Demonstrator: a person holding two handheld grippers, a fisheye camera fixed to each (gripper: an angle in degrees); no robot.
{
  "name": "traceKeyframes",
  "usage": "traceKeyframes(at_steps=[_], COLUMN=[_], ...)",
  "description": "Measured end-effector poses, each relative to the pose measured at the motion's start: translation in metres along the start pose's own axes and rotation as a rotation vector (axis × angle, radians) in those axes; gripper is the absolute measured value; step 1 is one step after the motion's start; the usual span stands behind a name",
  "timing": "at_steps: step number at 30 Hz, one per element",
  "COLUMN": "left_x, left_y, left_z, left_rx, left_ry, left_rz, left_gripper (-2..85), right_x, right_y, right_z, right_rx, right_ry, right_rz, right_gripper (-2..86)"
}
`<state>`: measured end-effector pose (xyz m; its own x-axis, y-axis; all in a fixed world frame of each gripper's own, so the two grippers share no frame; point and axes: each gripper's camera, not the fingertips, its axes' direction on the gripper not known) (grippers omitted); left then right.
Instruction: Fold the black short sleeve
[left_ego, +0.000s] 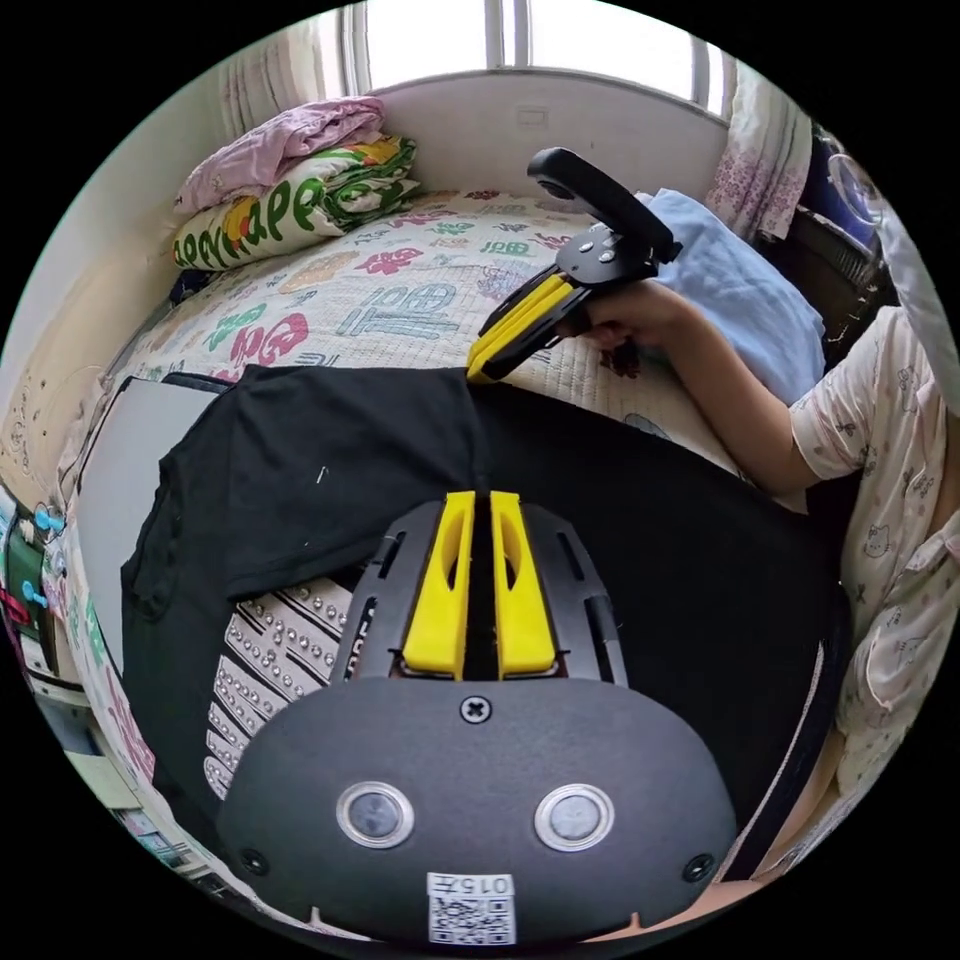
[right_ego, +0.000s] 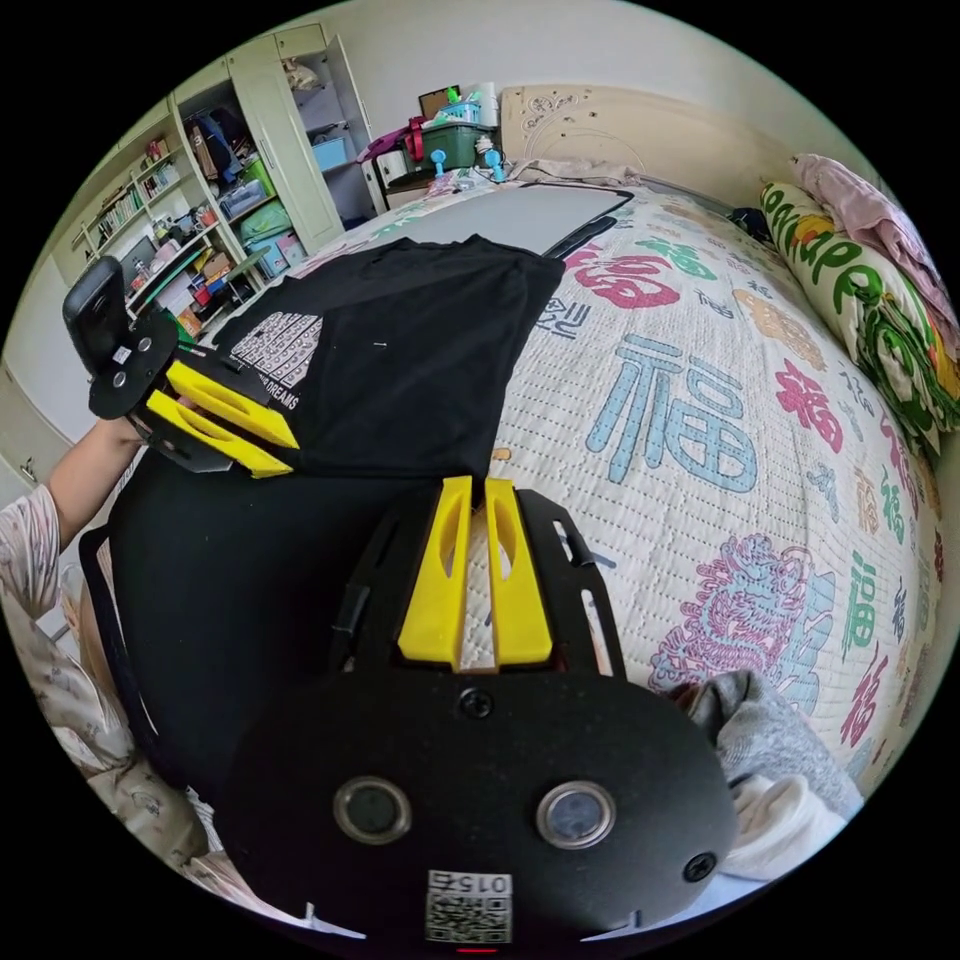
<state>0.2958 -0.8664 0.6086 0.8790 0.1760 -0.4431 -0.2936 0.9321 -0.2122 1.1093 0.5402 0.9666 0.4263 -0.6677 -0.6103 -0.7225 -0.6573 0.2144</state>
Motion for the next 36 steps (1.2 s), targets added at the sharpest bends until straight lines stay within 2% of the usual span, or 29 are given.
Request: traceKeyframes(at_steps=[1,3,4,7,11,14,16,20,23,24,27,29,32,36], left_x=[-0.013,-0.039,-0.048,-0.108,-0.151,-0.155,-0.157,-0.148,-0.152,-0.154,-0.166,-0.165,-0.154,-0.142], left_y=[0.010,0.028,0.035,0.085,0.128,0.144,0.154,0.170,0.186,0.187,0.179,0.168,0.146,0.131], left_z=[-0.013,-0.035,-0.042,-0.069,-0.066,-0.061,-0.061,-0.077,-0.087,-0.089,-0.076,-0.068,-0.062,-0.067], left_rx=[0.061,0.137,0.159,0.203,0.194,0.201,0.189,0.181,0.288,0.309,0.269,0.248,0.212,0.212], left_ry=[0.068,0.080,0.053,-0.205,-0.208,-0.150,-0.164,-0.323,-0.225,-0.199,-0.130,-0.102,-0.139,-0.207], left_rz=[-0.045,-0.147,-0.188,-0.478,-0.653,-0.638,-0.665,-0.666,-0.701,-0.709,-0.734,-0.711,-0.657,-0.652], left_gripper=[5.4,6.1,6.3,7.6,8.4,1.0,0.0,-0.4,0.8,3.5,7.6,6.9,1.7,0.4], right_x=[0.000,0.001,0.001,-0.002,-0.003,-0.004,-0.005,-0.007,-0.006,-0.006,-0.006,-0.004,-0.003,0.001], right_y=[-0.001,-0.002,-0.003,-0.005,-0.008,-0.009,-0.010,-0.012,-0.012,-0.012,-0.011,-0.011,-0.010,-0.008], right_z=[-0.003,-0.007,-0.009,-0.016,-0.024,-0.030,-0.033,-0.039,-0.044,-0.046,-0.050,-0.054,-0.057,-0.062], right_rx=[0.000,0.002,0.004,0.004,0.005,0.005,0.003,-0.007,-0.005,-0.005,-0.006,-0.007,-0.007,-0.006], right_ry=[-0.002,-0.014,-0.018,-0.018,-0.025,-0.028,-0.028,-0.019,-0.029,-0.029,-0.024,-0.027,-0.026,-0.029], right_rz=[0.002,0.009,0.011,0.009,0.011,0.012,0.013,0.010,0.015,0.015,0.012,0.014,0.014,0.014], right_gripper=[3.3,3.2,3.2,3.3,3.4,3.4,3.4,3.3,3.3,3.3,3.2,3.1,3.1,3.1])
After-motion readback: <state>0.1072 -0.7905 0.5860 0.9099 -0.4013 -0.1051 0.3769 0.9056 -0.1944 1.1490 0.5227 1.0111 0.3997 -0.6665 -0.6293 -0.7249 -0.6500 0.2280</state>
